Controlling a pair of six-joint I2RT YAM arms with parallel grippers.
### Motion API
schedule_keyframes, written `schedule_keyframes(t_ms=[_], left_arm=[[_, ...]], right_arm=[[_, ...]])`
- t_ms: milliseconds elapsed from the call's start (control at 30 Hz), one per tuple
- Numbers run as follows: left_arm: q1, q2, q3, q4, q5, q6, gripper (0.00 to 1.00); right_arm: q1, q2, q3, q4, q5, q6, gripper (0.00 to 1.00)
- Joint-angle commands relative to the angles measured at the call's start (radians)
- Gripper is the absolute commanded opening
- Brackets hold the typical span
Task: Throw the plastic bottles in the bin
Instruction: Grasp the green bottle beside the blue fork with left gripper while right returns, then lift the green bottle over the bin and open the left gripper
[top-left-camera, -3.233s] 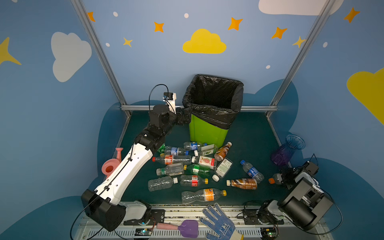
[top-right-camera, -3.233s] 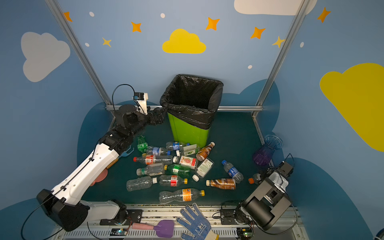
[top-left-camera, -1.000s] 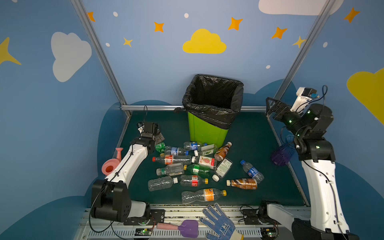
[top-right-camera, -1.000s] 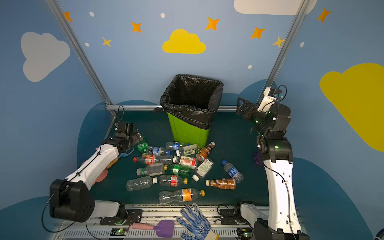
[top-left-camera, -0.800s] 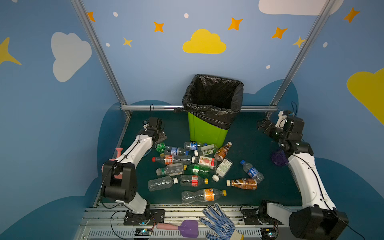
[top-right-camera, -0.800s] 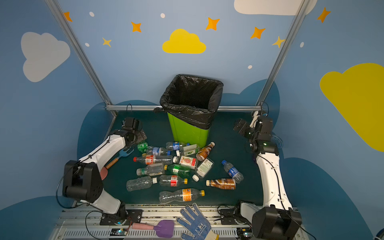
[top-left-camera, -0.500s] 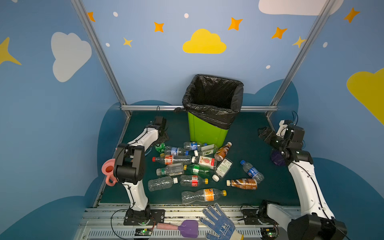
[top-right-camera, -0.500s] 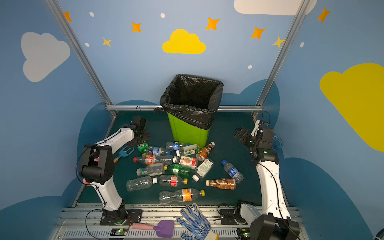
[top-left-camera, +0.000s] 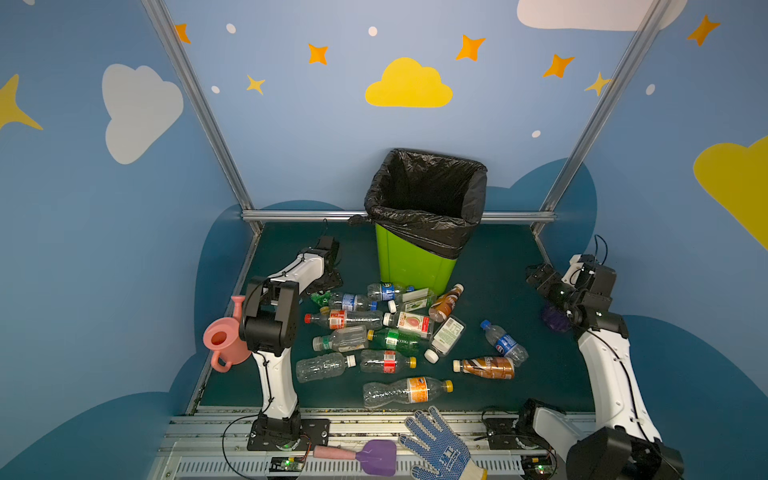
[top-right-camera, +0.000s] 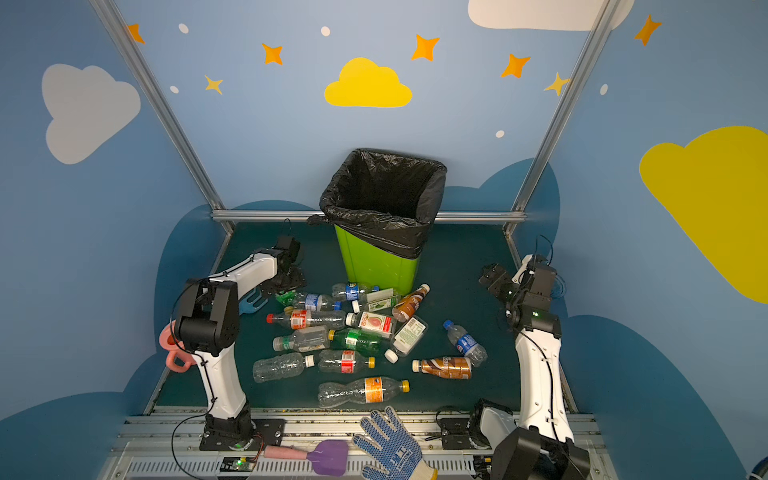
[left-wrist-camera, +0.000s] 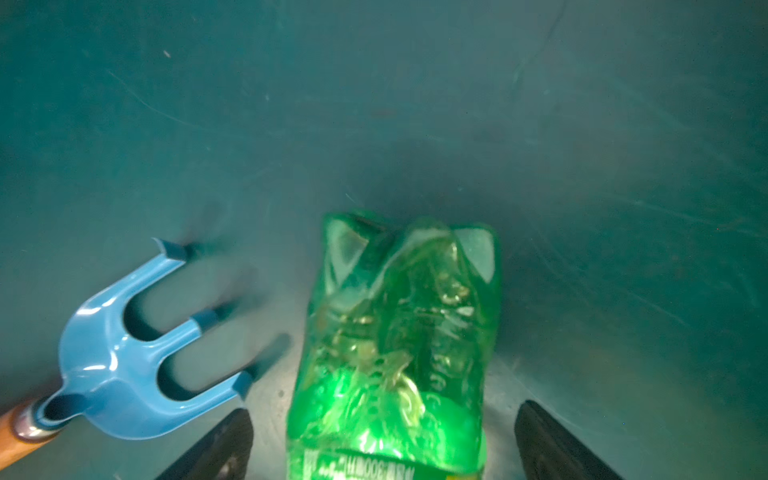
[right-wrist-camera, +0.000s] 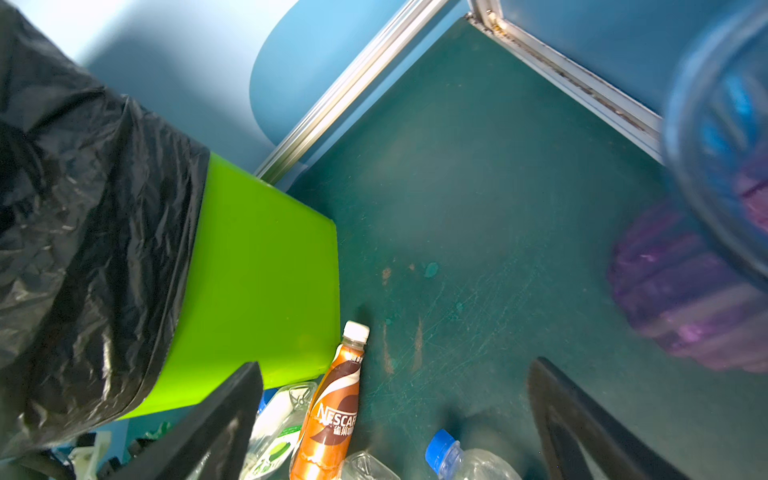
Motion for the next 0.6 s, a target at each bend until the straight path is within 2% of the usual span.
schedule_keyframes(t_ms=[0, 133, 333, 567], left_arm=[[0.008, 0.027, 0.035, -0.037, 0.015, 0.021, 0.94], [0.014, 0.014, 0.019, -0.006, 0.036, 0.021, 0.86], [0.045, -0.009, 0.018, -0.003, 0.068, 0.022, 0.62], [0.105, -0.194, -0.014, 0.061, 0.121, 0.019, 0.55]], right_arm=[[-0.024, -0.037, -0.015, 0.013, -0.013, 0.017, 0.98], [-0.046, -0.056, -0.030, 0.004, -0.019, 0.017, 0.98], [-0.084, -0.098, -0.070, 0.000, -0.015, 0.036, 0.98], [-0.126, -0.112, -0.078, -0.003, -0.036, 0.044, 0.98]])
